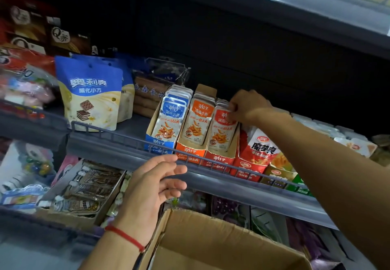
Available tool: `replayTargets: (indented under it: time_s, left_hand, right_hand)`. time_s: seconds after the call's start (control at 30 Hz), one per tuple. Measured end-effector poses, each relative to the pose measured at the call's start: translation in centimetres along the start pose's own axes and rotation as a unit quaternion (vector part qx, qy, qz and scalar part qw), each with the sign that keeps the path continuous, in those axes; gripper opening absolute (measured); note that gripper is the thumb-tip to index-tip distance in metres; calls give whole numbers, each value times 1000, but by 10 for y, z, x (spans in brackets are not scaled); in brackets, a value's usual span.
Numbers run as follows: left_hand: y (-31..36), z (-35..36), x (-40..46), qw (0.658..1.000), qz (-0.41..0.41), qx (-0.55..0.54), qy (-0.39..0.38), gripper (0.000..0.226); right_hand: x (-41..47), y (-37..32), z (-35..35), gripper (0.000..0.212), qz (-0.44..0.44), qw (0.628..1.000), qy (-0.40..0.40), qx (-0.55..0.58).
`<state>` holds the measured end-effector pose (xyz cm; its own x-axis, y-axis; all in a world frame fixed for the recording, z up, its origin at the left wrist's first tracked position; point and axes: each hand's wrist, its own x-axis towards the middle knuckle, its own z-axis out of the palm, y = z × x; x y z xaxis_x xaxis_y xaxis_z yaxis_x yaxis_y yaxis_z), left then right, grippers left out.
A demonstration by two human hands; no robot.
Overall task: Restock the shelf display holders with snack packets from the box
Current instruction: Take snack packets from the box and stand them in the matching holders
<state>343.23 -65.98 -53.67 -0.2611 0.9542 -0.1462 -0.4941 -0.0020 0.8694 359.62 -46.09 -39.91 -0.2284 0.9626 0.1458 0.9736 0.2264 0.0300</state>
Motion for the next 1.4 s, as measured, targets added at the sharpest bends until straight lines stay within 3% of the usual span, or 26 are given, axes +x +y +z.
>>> replayTargets:
  time_s: [0.17, 0.33, 0.43, 0.5, 0.6, 0.73, 0.83, 0.9, 1.0, 1.07, 1.17, 1.23, 1.33, 1.4]
  left_hand:
    - [1, -1, 0, 999, 10, 38, 8, 18]
    - [1, -4, -5, 995, 22, 100, 18, 19]
    - [-2, -10, -7, 989, 22, 145, 23, 19]
    - [-6, -16, -8, 982, 23, 188, 24, 19]
    - [-19, -30, -7, 950, 22, 310, 11, 21]
    - [-40, -45, -12, 831, 36, 554, -30, 20]
    - [-57, -53, -21, 764, 3, 643, -47, 38]
    - [-66, -58, -25, 760, -15, 649, -43, 47]
    - [-75, -61, -27, 769, -29, 637, -37, 49]
    - [-79, -59, -27, 784, -32, 618, -41, 50]
    - [-84, -53, -27, 804, -44, 591, -42, 52]
    - [-90, -50, -27, 807, -57, 587, -38, 57]
    - [-100, -46, -29, 808, -79, 583, -36, 62]
    - [-104, -45, -30, 809, -81, 582, -28, 64]
  right_hand:
    - [2, -2, 9, 33, 2, 997, 27, -72]
    - [-11, -4, -7, 26, -4, 997, 56, -48]
    - [-46, -10, -20, 16, -136, 971, 196, -17]
    - [-88, -19, -22, 13, -257, 940, 214, 64]
    - [-149, -27, 15, 14, -362, 919, 59, 148]
    - [-206, -34, 137, 26, -372, 901, -187, 124]
    - [-233, -46, 217, 41, -337, 902, -264, 61]
    - [-244, -56, 262, 55, -340, 920, -190, 54]
    - [-241, -60, 305, 52, -327, 943, -64, 10]
    - [-233, -53, 318, 51, -334, 942, -25, -2]
    - [-224, -41, 330, 52, -372, 928, -21, -12]
    - [-227, -36, 334, 53, -404, 913, -53, 4]
    - [-238, -25, 340, 71, -436, 890, -128, 31]
    - [-244, -24, 346, 61, -448, 879, -153, 47]
